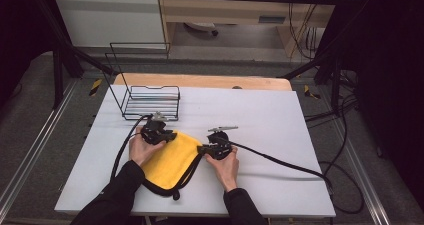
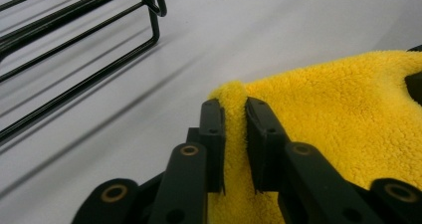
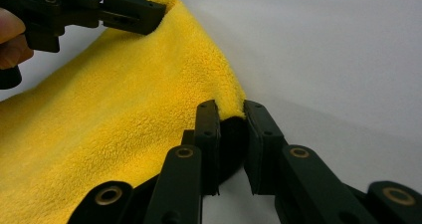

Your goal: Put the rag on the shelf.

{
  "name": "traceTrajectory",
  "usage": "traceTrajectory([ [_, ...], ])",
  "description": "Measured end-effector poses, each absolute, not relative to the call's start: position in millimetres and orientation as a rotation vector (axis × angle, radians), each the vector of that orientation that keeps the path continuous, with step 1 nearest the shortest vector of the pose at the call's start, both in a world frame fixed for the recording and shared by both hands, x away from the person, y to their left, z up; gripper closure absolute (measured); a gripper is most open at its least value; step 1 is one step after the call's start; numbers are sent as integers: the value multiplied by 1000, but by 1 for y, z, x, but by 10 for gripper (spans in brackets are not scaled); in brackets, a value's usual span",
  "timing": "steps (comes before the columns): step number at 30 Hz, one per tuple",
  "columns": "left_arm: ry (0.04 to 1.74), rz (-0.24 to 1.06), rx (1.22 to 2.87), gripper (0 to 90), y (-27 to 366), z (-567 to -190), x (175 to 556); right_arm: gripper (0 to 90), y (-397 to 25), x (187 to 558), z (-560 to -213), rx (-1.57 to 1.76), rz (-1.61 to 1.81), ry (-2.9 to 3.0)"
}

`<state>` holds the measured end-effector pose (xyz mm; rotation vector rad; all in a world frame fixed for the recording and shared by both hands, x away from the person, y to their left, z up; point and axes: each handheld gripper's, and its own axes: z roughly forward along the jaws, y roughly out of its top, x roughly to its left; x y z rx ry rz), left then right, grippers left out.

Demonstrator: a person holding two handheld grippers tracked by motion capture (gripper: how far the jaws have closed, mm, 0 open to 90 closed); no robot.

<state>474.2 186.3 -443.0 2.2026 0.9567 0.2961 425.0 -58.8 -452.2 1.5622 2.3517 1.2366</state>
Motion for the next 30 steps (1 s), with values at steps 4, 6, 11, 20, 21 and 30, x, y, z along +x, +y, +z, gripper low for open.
traceTrajectory([
  [4, 964, 282, 2188, 823, 189, -442, 474, 790, -59, 425, -451, 1559, 1243, 2349],
  [6, 963, 279, 2171, 828, 190, -440, 474, 791, -60, 424, -449, 1545, 1251, 2346],
  [11, 947, 288, 2089, 831, 204, -423, 467, 792, -62, 421, -442, 1493, 1292, 2328],
  [20, 909, 351, 2044, 831, 216, -405, 450, 792, -58, 414, -423, 1365, 1350, 2310],
  [21, 906, 356, 2038, 831, 218, -404, 448, 792, -58, 414, -421, 1353, 1361, 2304],
  [30, 876, 391, 1991, 831, 227, -391, 434, 792, -55, 406, -404, 1253, 1408, 2289],
])
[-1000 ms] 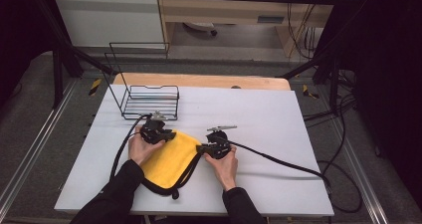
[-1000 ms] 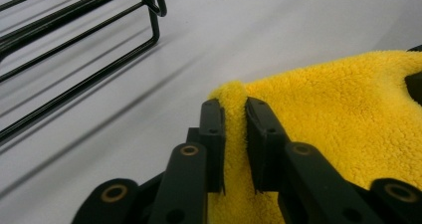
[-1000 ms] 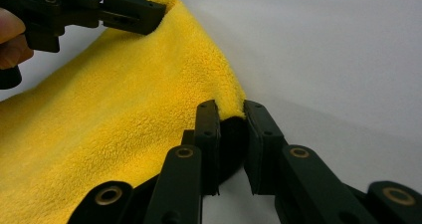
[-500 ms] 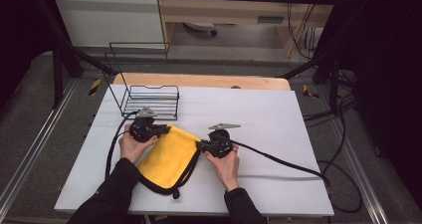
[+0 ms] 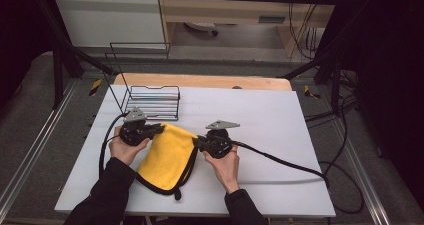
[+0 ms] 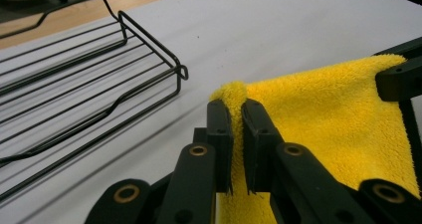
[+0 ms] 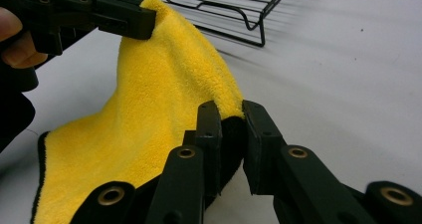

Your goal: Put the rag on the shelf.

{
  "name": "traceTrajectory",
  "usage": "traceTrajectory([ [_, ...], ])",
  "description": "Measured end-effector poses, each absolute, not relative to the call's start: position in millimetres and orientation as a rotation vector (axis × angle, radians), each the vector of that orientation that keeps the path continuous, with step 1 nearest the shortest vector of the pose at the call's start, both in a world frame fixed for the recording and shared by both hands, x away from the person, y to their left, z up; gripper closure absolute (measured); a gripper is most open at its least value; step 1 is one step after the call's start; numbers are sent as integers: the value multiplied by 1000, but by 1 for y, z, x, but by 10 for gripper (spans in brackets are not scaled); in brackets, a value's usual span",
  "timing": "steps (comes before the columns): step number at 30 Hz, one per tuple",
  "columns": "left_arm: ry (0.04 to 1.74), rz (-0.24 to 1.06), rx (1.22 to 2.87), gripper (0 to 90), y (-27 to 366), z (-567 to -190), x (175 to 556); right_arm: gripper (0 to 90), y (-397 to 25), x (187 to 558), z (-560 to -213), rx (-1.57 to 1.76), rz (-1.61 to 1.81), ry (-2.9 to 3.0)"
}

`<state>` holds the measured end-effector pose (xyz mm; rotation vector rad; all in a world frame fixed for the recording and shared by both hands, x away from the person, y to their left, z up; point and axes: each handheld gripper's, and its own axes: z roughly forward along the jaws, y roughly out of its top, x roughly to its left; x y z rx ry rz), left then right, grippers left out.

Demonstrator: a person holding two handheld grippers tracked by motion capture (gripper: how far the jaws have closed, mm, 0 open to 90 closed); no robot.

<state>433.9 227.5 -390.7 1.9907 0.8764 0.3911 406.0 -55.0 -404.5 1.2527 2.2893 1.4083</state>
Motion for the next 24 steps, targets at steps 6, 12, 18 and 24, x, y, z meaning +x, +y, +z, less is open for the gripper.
traceTrajectory([
  [6, 861, 411, 1960, 831, 234, -380, 425, 792, -53, 404, -396, 1193, 1422, 2277],
  [12, 863, 430, 1915, 831, 238, -371, 419, 792, -51, 402, -385, 1144, 1440, 2253],
  [18, 856, 475, 1892, 830, 239, -360, 412, 792, -50, 401, -371, 1102, 1453, 2225],
  [24, 859, 487, 1852, 830, 241, -351, 407, 793, -49, 401, -359, 1050, 1461, 2203],
])
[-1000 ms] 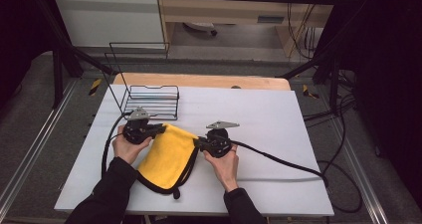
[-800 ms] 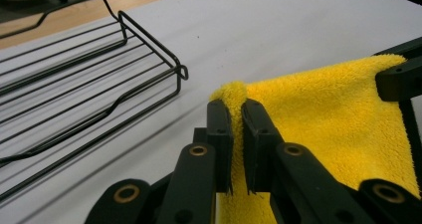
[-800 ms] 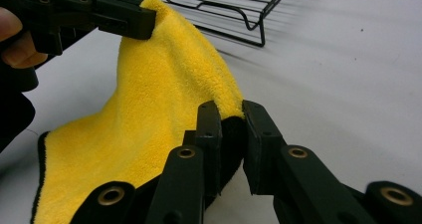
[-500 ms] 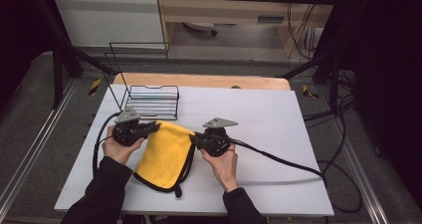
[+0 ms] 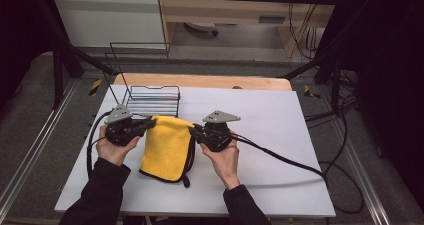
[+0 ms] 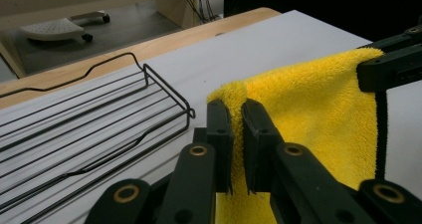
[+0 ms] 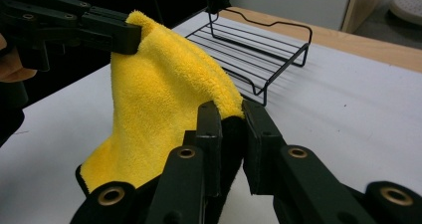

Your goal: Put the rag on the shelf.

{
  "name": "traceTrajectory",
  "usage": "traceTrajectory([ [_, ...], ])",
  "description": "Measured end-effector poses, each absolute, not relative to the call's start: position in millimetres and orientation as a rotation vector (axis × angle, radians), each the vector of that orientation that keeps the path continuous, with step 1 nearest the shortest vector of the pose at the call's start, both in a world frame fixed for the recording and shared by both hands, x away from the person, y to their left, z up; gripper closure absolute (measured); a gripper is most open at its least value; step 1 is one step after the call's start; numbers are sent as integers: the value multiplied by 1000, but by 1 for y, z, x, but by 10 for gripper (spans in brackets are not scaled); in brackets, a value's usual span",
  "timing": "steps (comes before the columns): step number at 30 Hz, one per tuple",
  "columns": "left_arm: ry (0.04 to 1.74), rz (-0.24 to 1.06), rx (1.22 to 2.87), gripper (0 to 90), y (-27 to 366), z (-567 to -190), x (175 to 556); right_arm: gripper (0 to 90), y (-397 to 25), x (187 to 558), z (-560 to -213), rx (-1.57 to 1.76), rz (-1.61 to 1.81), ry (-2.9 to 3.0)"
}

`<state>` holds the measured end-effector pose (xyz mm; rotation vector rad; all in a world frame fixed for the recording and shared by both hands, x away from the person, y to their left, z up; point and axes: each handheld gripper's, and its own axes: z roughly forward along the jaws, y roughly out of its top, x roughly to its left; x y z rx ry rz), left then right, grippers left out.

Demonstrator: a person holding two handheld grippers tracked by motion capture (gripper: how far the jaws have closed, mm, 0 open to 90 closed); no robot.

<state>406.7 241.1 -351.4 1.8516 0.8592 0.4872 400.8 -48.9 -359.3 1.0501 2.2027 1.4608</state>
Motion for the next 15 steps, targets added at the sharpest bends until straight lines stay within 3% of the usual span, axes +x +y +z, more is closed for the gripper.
traceTrajectory([
  [15, 848, 519, 1756, 830, 247, -329, 395, 793, -47, 397, -330, 930, 1479, 2156],
])
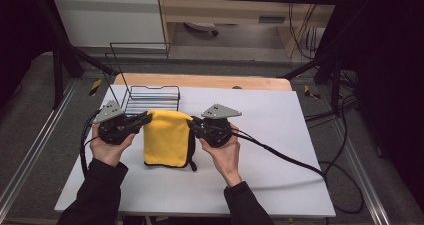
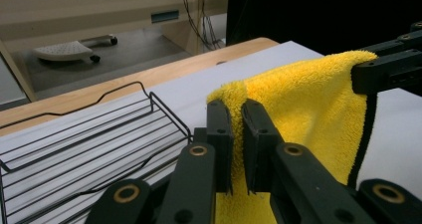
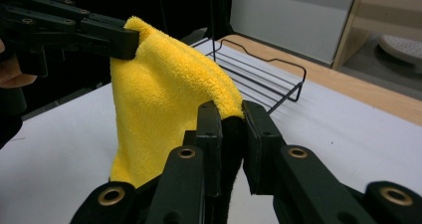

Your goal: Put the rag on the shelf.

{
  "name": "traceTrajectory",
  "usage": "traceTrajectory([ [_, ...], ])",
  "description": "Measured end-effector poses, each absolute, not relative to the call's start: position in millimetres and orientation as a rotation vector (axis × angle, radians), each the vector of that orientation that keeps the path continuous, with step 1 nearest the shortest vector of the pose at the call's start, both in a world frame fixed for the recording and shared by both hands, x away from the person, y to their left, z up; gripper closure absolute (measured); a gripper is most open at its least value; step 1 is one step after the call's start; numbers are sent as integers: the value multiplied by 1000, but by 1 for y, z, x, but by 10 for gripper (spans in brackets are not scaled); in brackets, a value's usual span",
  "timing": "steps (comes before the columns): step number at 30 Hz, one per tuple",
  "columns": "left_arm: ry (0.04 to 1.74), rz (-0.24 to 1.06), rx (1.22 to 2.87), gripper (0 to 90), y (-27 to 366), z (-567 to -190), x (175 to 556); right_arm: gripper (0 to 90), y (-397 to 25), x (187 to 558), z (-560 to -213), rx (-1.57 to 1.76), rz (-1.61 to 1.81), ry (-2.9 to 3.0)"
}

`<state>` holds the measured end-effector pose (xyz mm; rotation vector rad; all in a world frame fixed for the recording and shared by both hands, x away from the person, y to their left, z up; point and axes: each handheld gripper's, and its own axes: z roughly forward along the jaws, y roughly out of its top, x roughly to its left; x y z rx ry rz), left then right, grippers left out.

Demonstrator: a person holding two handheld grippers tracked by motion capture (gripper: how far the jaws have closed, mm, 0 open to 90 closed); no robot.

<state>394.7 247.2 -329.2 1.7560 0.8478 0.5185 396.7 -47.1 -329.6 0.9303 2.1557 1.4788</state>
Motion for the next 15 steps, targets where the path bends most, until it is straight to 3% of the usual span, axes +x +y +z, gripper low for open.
traceTrajectory([
  [15, 832, 566, 1685, 830, 252, -312, 391, 793, -43, 398, -307, 846, 1509, 2099],
])
